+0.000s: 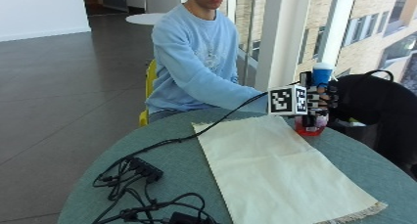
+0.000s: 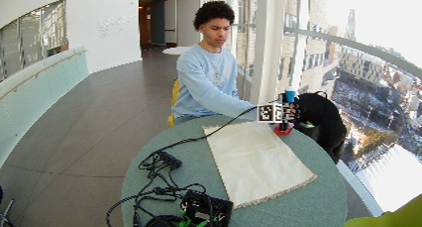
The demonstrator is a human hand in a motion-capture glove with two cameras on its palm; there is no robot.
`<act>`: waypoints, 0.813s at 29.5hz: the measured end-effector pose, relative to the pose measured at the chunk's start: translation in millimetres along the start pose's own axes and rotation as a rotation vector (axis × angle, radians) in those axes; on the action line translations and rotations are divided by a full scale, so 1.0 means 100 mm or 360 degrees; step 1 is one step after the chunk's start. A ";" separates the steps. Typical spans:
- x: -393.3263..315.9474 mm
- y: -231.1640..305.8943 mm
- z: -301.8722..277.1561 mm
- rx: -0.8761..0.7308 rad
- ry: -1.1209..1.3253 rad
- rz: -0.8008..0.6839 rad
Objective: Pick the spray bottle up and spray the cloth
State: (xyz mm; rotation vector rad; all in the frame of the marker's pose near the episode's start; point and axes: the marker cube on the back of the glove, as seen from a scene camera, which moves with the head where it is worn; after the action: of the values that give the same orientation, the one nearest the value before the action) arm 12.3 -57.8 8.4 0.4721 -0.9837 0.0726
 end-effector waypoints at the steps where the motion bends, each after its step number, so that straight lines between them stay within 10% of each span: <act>1: -0.01 0.02 -0.06 -0.0007 0.0012 -0.0009; 24: 0.06 1.65 -1.89 -0.0431 0.1122 0.0068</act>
State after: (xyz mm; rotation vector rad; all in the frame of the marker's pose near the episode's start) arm 119.9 168.1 -15.9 0.1491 -0.3018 0.1316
